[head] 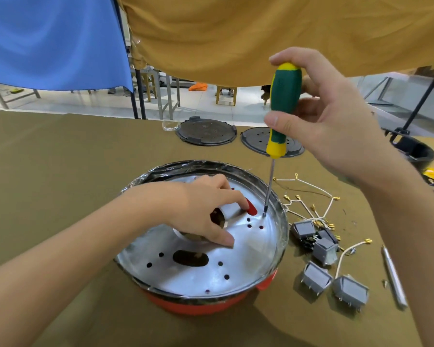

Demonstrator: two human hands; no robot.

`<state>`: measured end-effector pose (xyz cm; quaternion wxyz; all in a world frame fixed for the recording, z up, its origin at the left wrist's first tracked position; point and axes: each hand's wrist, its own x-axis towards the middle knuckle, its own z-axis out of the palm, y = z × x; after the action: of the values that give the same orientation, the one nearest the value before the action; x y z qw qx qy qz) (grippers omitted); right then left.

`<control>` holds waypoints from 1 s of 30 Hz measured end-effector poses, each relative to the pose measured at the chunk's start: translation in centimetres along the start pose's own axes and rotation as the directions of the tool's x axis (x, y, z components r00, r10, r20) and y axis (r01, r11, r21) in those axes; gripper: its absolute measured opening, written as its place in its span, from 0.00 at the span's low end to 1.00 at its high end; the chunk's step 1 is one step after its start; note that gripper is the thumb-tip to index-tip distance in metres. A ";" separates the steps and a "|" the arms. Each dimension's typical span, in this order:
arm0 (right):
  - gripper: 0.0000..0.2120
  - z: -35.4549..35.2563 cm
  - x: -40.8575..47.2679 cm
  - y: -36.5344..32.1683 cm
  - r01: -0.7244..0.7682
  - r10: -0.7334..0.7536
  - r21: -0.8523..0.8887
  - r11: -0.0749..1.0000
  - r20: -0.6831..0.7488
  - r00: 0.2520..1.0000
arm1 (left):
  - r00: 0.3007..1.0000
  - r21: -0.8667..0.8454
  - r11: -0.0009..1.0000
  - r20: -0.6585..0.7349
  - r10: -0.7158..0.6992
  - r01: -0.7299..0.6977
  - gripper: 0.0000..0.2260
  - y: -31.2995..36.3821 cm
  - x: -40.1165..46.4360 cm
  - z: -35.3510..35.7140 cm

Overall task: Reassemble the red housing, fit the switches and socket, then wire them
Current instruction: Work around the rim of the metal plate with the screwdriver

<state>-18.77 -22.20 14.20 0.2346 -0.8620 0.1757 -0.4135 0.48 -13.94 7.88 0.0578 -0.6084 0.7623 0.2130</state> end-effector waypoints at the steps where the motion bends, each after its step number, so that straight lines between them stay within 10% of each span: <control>1: 0.24 0.2 0.0 0.0 0.009 -0.010 -0.062 0.998 -0.020 1.000 | 1.000 -0.002 1.000 0.007 0.004 -0.004 0.27 0.0 -0.1 0.1; 12: 0.16 -0.2 0.1 -0.6 0.009 -0.009 -0.010 1.000 0.012 1.000 | 0.986 -0.184 0.983 -0.163 -0.017 -0.014 0.34 -1.2 -2.2 0.6; 16: 0.13 0.2 -0.2 -0.4 0.001 -0.049 -0.334 0.943 -0.136 0.989 | 0.813 -0.147 0.942 -0.477 -0.334 0.301 0.30 -4.9 -4.3 -1.0; 21: 0.13 -1.2 0.1 -0.9 -0.092 0.091 -0.150 0.984 -0.010 0.996 | 0.762 -0.555 0.637 -0.009 -0.647 0.535 0.18 -8.2 -6.8 0.3; 26: 0.13 -1.9 -0.1 -1.0 -0.130 0.056 -0.528 0.839 -0.154 0.987 | 0.781 -0.712 0.548 0.002 -0.624 0.440 0.10 -7.8 -6.1 0.1; 30: 0.13 -2.7 -0.2 -1.4 -0.168 0.178 -0.322 0.932 0.004 0.984 | 0.783 -0.740 0.515 0.027 -0.621 0.434 0.09 -7.8 -5.9 -0.1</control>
<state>-20.90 -21.63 16.28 0.1300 -0.8765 0.3118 -0.3430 9.46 -9.99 8.02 -0.2125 -0.8058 0.3955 0.3862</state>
